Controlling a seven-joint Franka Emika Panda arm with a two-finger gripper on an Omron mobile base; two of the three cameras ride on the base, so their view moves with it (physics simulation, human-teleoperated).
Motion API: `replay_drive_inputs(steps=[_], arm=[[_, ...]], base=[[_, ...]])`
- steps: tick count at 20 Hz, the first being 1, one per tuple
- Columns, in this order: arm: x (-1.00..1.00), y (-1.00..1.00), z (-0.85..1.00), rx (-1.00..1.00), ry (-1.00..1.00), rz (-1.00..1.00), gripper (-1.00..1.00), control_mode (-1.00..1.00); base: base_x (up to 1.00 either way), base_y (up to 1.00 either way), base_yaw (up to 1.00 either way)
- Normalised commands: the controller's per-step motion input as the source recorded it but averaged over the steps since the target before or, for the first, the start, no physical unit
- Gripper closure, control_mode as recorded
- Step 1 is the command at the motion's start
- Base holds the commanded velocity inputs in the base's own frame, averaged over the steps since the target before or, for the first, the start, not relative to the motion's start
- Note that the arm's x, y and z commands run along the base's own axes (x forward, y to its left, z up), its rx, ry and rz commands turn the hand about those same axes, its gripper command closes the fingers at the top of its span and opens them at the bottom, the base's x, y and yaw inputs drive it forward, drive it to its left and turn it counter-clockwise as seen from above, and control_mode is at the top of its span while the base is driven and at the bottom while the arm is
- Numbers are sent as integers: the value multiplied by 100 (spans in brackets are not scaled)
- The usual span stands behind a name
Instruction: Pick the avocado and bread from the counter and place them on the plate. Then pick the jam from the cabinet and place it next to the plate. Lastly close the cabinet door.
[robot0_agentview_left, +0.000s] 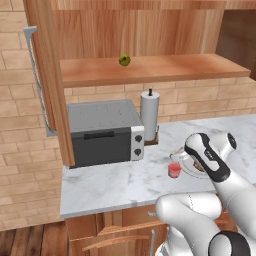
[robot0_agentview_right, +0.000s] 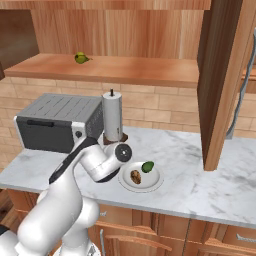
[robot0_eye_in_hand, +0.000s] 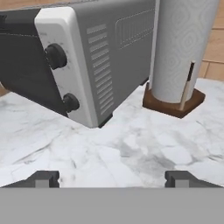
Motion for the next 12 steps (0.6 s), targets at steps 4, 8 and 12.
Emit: replay_drive_inputs(steps=[4, 8, 12], arm=[[-3, 3, 20, 0, 0, -3, -100, -100], [-35, 0, 55, 4, 0, -4, -100, -100], [-58, 0, 72, 4, 1, 0, -100, -100]], base=[[0, 0, 0], [0, 0, 0], [0, 0, 0]])
